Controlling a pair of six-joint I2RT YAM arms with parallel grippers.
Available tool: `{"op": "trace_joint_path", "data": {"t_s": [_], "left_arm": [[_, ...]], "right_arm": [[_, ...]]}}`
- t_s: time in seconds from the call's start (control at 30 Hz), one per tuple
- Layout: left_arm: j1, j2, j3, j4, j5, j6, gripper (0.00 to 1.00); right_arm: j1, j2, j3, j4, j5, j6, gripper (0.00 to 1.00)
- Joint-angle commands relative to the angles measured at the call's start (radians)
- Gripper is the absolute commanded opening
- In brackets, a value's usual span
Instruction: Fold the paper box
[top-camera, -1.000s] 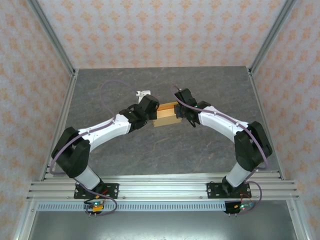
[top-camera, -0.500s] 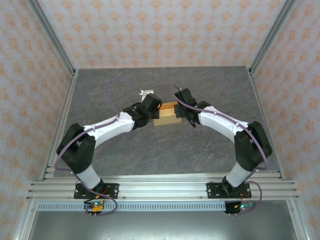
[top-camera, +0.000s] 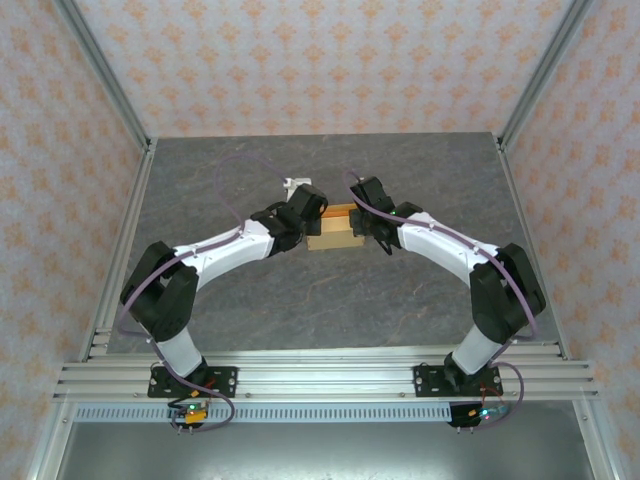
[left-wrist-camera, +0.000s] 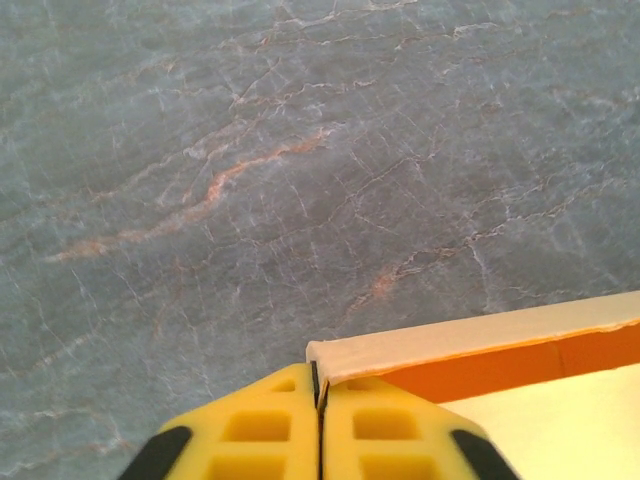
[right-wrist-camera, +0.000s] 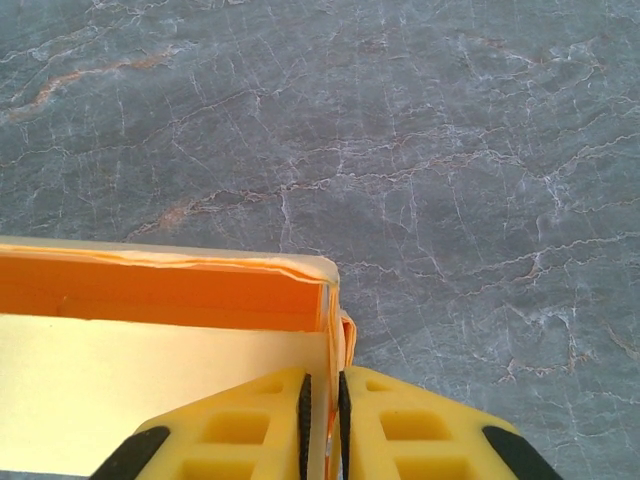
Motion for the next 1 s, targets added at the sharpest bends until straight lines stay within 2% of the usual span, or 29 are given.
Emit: {"op": "trace_joint_path", "data": {"t_s": [0.0, 0.4, 0.97], "left_arm": [[0.007, 0.018, 0.035, -0.037, 0.005, -0.002, 0.03], [0.003, 0.009, 0.025, -0.054, 0.085, -0.159, 0.03], [0.004, 0.013, 0.105, -0.162, 0.142, -0.226, 0.07]], "right_arm": [[0.004, -0.027, -0.004, -0.031, 0.029, 0.015, 0.18], [0.003, -0.02, -0.01, -0.026, 0.022, 0.04, 0.17], [0.005, -0.007, -0.025, -0.008, 0.026, 0.062, 0.17]]}}
